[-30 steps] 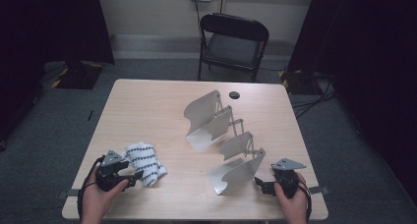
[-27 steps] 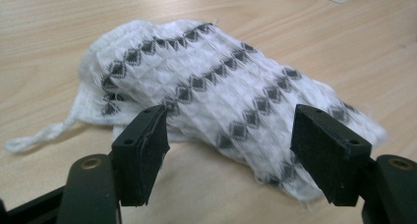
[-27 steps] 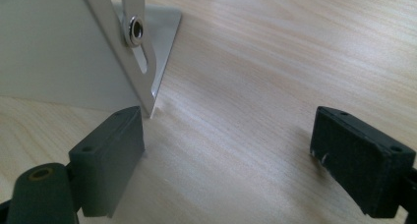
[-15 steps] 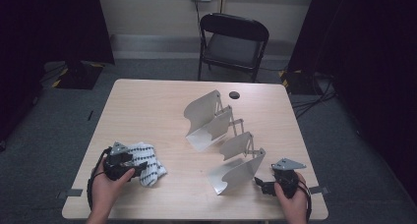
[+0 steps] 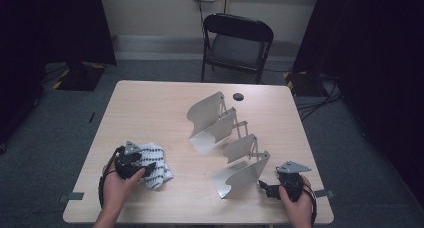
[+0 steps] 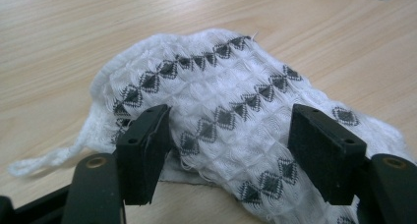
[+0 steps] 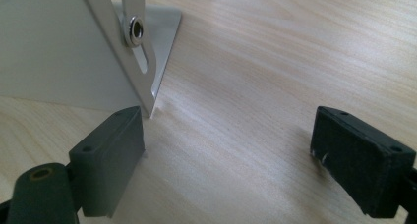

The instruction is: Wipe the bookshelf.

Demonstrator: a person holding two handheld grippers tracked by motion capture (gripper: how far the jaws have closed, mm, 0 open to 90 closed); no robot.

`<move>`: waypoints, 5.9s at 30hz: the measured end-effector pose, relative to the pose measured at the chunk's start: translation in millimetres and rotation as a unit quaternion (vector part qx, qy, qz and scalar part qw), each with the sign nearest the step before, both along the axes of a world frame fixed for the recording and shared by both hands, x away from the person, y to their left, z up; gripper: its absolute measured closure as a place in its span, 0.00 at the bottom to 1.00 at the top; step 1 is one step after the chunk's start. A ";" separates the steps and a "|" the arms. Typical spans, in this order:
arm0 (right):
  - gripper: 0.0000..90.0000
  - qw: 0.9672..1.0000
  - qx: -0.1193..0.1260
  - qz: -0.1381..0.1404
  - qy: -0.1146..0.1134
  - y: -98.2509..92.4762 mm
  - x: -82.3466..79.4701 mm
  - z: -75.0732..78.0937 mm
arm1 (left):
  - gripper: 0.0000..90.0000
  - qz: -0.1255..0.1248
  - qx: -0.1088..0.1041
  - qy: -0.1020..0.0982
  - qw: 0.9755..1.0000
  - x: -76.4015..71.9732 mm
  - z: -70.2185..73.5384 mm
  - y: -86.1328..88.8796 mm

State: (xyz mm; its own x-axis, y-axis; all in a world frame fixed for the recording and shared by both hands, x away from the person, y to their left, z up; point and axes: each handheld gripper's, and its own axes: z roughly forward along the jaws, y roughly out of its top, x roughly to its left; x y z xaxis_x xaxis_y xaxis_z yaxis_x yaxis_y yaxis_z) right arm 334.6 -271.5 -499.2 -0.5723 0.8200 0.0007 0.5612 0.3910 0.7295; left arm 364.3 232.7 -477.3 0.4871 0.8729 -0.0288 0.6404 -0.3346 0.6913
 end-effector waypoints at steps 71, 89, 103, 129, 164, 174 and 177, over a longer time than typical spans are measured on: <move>0.14 1.000 0.000 0.001 0.000 0.0 0.1 -0.1 | 0.45 -0.252 -0.027 0.018 0.967 -6.6 -4.3 -152.8; 0.14 1.000 0.000 0.001 0.000 0.0 0.1 -0.1 | 0.35 -0.231 -0.037 0.023 0.972 -30.5 5.0 -128.3; 0.14 1.000 0.000 0.001 0.000 0.0 0.1 -0.1 | 0.29 -0.214 -0.022 0.024 0.976 -27.5 -4.0 -108.0; 0.14 1.000 0.000 0.003 0.000 0.0 0.5 0.0 | 0.41 -0.231 -0.023 0.023 0.972 -4.7 -1.9 -146.0; 0.14 1.000 0.000 0.006 0.000 0.1 1.5 0.0 | 0.65 -0.295 -0.050 0.033 0.954 -2.1 -1.2 -212.1; 0.14 1.000 0.000 0.006 0.000 0.1 1.5 0.0 | 0.46 -0.266 -0.050 0.018 0.962 -7.7 5.1 -186.5; 0.14 1.000 0.000 0.006 0.000 0.1 1.6 0.0 | 0.47 -0.272 -0.041 0.025 0.961 -11.0 -0.3 -187.3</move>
State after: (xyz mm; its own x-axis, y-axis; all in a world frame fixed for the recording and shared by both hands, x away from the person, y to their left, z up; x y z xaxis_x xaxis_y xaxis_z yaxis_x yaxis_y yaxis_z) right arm 336.2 -271.4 -499.2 -0.5825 0.8129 0.0009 0.5563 0.3978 0.7296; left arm 353.3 45.4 -477.7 0.8673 0.4825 -0.1223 0.4191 -0.5755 0.7022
